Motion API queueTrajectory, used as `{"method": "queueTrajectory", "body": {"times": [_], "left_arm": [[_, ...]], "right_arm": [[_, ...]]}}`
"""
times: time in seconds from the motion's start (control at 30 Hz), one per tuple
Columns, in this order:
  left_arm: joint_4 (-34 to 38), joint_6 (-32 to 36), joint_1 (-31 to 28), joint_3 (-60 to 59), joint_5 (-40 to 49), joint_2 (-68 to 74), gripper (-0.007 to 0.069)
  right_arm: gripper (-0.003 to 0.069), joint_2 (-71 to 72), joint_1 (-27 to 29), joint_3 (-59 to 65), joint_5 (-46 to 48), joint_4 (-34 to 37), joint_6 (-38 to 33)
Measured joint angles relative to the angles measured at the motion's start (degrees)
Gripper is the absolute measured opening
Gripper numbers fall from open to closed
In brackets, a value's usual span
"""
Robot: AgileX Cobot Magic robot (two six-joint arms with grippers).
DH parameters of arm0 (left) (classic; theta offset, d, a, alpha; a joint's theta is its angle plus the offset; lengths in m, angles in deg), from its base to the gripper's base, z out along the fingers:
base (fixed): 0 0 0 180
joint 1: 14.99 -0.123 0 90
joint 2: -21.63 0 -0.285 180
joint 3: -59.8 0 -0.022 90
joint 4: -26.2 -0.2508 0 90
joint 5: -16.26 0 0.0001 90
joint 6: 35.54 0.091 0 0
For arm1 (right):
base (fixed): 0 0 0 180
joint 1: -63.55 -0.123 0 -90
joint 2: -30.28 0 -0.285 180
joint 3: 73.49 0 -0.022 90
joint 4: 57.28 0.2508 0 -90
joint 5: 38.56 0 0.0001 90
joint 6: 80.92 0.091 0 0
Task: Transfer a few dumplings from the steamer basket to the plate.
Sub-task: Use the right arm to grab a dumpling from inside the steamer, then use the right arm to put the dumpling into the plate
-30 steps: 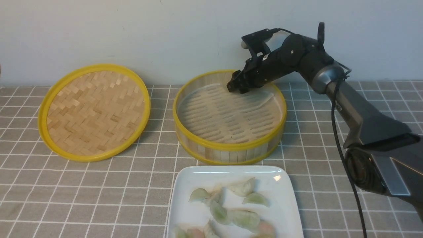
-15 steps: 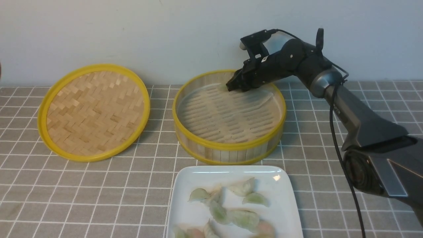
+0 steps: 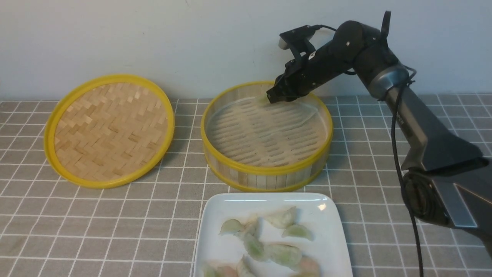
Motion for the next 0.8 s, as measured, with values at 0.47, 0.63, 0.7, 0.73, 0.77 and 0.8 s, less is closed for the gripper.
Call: {"method": "queueTrajectory", "body": {"times": [0.47, 0.63, 0.7, 0.73, 0.77, 0.8], "left_arm": [[-1.45, 0.05, 0.00, 0.00, 0.05, 0.00, -0.0005], [-1.45, 0.05, 0.00, 0.00, 0.05, 0.00, -0.0005], [-1.45, 0.05, 0.00, 0.00, 0.05, 0.00, -0.0005], [-1.45, 0.05, 0.00, 0.00, 0.05, 0.00, -0.0005], [-1.45, 0.05, 0.00, 0.00, 0.05, 0.00, -0.0005], [-1.45, 0.05, 0.00, 0.00, 0.05, 0.00, -0.0005]], "right_arm": [[-0.0007, 4.31, 0.10, 0.00, 0.72, -3.89, 8.35], [-0.0007, 8.24, 0.10, -0.01, 0.77, -3.40, 10.22], [-0.0007, 9.72, 0.10, -0.01, 0.84, -3.71, 11.83], [-0.0007, 9.99, 0.10, -0.01, 0.90, -3.78, 11.95], [-0.0007, 11.50, 0.10, 1.21, 0.90, -4.14, 12.58], [-0.0007, 12.96, 0.10, 3.31, 0.90, -4.31, 12.81]]}}
